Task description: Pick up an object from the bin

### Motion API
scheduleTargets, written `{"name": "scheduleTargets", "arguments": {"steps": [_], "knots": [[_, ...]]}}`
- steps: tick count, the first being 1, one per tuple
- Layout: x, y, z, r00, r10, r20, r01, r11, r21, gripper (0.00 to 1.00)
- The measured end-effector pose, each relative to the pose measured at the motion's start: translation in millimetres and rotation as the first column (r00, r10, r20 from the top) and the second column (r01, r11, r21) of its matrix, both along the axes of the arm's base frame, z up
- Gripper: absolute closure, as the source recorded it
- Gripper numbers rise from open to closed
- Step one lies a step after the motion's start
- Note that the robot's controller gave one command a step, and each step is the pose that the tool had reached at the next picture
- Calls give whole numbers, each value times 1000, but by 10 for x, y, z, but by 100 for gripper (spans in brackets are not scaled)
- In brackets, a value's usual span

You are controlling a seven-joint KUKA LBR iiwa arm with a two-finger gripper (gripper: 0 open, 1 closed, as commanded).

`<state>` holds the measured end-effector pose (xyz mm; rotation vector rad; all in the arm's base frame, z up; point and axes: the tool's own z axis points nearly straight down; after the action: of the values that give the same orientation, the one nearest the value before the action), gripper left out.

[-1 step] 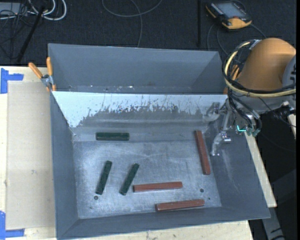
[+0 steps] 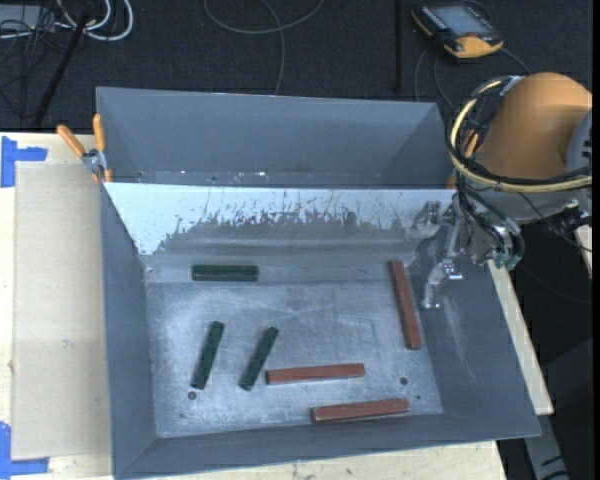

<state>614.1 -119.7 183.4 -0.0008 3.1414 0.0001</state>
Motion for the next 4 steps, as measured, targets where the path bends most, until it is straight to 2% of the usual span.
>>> {"name": "scheduleTargets", "arguments": {"steps": [1, 2, 3, 4], "knots": [[-371, 344, -727, 1000, 28, 2, -28, 1000, 0, 0], [-698, 453, -803, 998, 56, -15, -56, 998, 3, 0], [-1168, 825, -1084, 987, 163, 7, -163, 987, -3, 100], [-1168, 826, -1084, 986, 164, 7, -164, 986, -4, 100]]}}
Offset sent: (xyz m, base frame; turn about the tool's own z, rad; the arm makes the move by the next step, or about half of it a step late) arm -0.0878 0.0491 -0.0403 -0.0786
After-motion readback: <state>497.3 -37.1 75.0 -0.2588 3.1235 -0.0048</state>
